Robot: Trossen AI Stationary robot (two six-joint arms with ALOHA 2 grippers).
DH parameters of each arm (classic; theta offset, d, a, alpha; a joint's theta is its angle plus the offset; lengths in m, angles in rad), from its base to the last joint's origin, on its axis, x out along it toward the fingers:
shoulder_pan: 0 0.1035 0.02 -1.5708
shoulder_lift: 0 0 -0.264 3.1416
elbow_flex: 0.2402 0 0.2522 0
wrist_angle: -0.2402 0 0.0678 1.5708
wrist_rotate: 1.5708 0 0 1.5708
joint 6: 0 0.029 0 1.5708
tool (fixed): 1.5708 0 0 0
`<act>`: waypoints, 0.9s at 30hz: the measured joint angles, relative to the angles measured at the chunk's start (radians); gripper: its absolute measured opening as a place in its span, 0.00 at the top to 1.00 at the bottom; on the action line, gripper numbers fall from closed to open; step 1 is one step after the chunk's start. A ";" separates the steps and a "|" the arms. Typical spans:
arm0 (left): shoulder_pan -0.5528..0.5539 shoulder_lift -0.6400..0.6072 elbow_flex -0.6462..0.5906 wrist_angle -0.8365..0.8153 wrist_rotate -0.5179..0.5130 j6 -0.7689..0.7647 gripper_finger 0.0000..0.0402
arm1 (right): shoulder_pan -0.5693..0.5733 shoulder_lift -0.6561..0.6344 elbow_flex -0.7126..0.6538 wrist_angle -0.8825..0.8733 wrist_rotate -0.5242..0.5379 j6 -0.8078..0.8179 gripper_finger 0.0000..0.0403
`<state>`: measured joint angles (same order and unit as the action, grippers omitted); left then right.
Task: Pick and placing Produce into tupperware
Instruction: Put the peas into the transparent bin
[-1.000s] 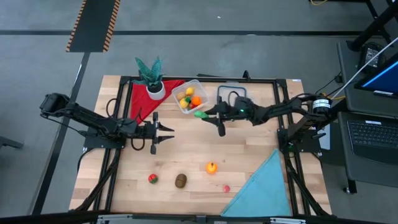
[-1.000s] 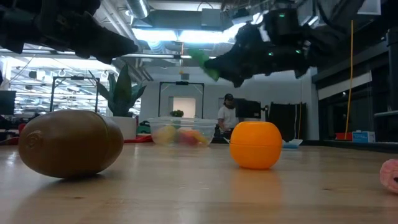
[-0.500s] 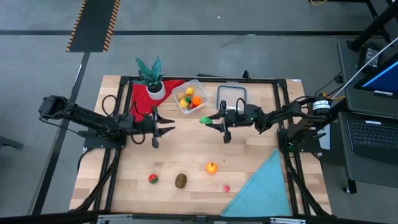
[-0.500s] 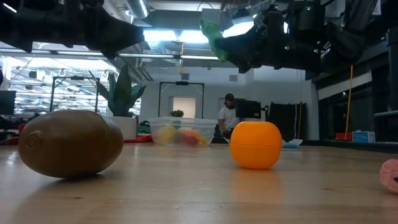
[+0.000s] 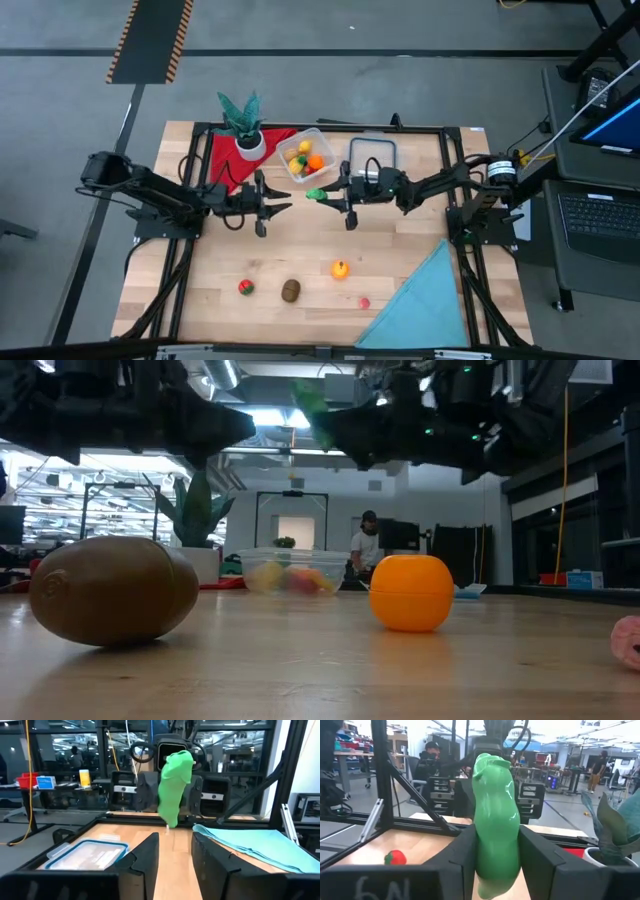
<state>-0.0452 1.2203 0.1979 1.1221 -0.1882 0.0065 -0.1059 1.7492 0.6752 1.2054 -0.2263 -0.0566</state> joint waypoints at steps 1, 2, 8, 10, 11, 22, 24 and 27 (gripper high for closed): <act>0.003 0.017 0.007 0.010 0.001 0.000 0.72 | 0.000 0.016 0.013 -0.001 0.000 0.000 0.69; 0.007 0.030 0.018 0.013 0.001 0.000 0.70 | 0.000 0.029 0.023 -0.004 0.000 0.001 0.69; 0.029 0.087 0.112 -0.014 0.036 -0.005 0.57 | 0.000 0.063 0.053 -0.010 -0.001 0.024 0.69; 0.038 0.111 0.152 -0.052 0.059 -0.013 0.54 | 0.000 0.063 0.058 -0.012 -0.001 0.023 0.69; 0.042 0.122 0.169 -0.074 0.060 -0.018 0.52 | 0.000 0.063 0.058 -0.007 -0.002 0.023 0.69; 0.061 0.243 0.309 -0.124 0.056 -0.027 0.50 | -0.001 0.063 0.057 -0.007 -0.007 0.021 0.69; 0.061 0.256 0.317 -0.120 0.054 -0.025 0.51 | -0.001 0.063 0.055 -0.011 -0.007 0.019 0.69; 0.065 0.264 0.321 -0.117 0.053 -0.025 0.51 | -0.002 0.063 0.055 -0.020 -0.007 0.019 0.69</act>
<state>0.0203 1.4839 0.5194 1.0051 -0.1349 -0.0181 -0.1074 1.8122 0.7300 1.1858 -0.2329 -0.0380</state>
